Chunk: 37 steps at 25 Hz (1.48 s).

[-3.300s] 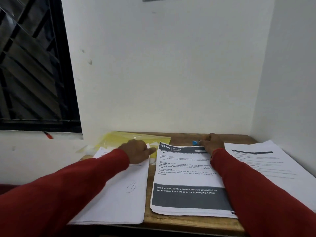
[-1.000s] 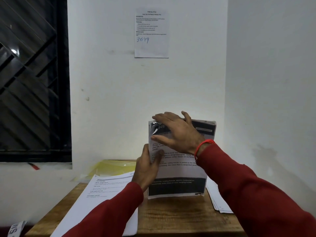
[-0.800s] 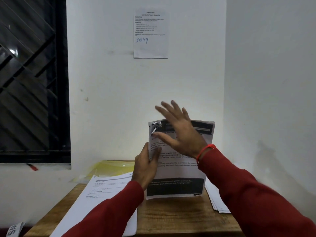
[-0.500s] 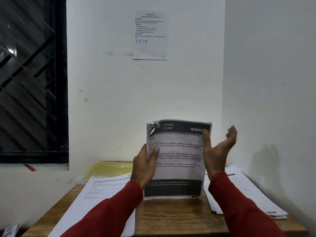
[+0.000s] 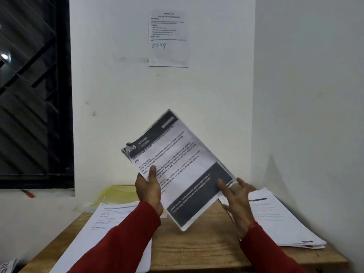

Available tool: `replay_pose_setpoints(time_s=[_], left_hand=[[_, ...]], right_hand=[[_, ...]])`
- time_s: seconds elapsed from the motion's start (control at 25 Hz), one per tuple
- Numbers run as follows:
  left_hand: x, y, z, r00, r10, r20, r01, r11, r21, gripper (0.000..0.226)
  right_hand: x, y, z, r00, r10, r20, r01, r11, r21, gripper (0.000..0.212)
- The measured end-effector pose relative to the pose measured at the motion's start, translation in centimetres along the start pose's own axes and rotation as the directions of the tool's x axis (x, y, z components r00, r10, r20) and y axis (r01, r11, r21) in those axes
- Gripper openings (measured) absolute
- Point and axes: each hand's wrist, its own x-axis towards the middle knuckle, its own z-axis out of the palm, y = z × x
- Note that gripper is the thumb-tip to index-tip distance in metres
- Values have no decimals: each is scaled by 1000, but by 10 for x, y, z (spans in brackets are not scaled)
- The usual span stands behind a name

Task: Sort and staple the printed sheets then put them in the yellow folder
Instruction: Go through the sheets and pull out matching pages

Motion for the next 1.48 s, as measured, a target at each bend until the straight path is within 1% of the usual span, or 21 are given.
replay_pose_setpoints(time_s=[0.04, 0.08, 0.12, 0.16, 0.24, 0.32, 0.36, 0.4, 0.44, 0.48, 0.56, 0.64, 0.68, 0.72, 0.84, 0.92, 1.0, 1.12, 1.24, 1.36, 1.48], left_hand=[[-3, -3, 3, 997, -73, -9, 72, 994, -88, 24], [-9, -7, 6, 990, -140, 9, 140, 978, -153, 24], [-15, -9, 8, 979, -199, 43, 203, 961, -187, 24], [-19, -8, 8, 966, -241, 91, 255, 946, -200, 24], [-15, 4, -3, 940, -269, 207, 304, 939, -159, 28], [8, 21, -21, 932, -234, 275, 241, 971, 10, 38], [20, 29, -32, 931, -210, 299, 179, 975, 129, 43], [28, 35, -39, 922, -202, 331, 119, 960, 255, 47], [31, 38, -42, 901, -208, 381, 61, 930, 363, 47], [28, 38, -42, 869, -202, 451, -31, 889, 457, 42], [16, 31, -35, 828, -119, 548, -242, 806, 541, 28], [8, 19, -34, 837, 6, 548, -353, 770, 531, 26], [8, 11, -38, 843, 31, 537, -364, 768, 527, 27], [6, 1, -45, 842, 15, 540, -355, 768, 533, 28], [-4, -25, -64, 820, -82, 566, -322, 752, 575, 36], [-9, -24, -62, 814, -37, 580, -366, 743, 560, 35], [-8, -16, -54, 827, 24, 562, -388, 748, 538, 32], [-7, -13, -53, 827, 84, 556, -421, 747, 514, 31], [-15, -23, -68, 814, 11, 581, -395, 744, 539, 35], [-17, -27, -72, 818, -20, 575, -366, 753, 546, 40], [-6, -17, -62, 835, -3, 550, -349, 770, 534, 36]], right_hand=[[-8, 3, 7, 993, 38, 113, -52, 991, 123, 72], [-14, 3, 14, 983, 44, 177, -77, 980, 182, 54], [-16, 1, 19, 983, 33, 178, -69, 977, 202, 42], [-13, 1, 21, 990, 20, 140, -50, 976, 214, 37], [-4, -4, 13, 997, -34, 70, 17, 974, 227, 40], [5, -9, -8, 994, -105, 15, 101, 980, 170, 52], [9, -11, -20, 991, -132, -5, 132, 984, 117, 48], [12, -11, -30, 989, -149, -11, 149, 987, 57, 37], [13, -13, -36, 987, -161, 2, 161, 987, 14, 28], [16, -14, -39, 985, -169, 19, 170, 985, -26, 25], [21, -16, -37, 982, -183, 44, 187, 977, -99, 26], [21, -18, -35, 980, -194, 53, 199, 971, -135, 27], [21, -13, -37, 980, -190, 59, 197, 967, -159, 27], [19, -5, -41, 982, -175, 70, 186, 963, -194, 27], [11, 16, -51, 991, -85, 107, 109, 964, -242, 30], [12, 10, -49, 990, -95, 105, 120, 955, -270, 28], [15, -5, -45, 984, -137, 115, 165, 940, -297, 25], [23, -15, -46, 980, -146, 135, 180, 941, -288, 26], [21, 4, -54, 980, -127, 156, 177, 914, -365, 25], [14, 18, -54, 990, -43, 136, 89, 931, -354, 32], [22, 9, -51, 983, -115, 140, 160, 912, -378, 27]])
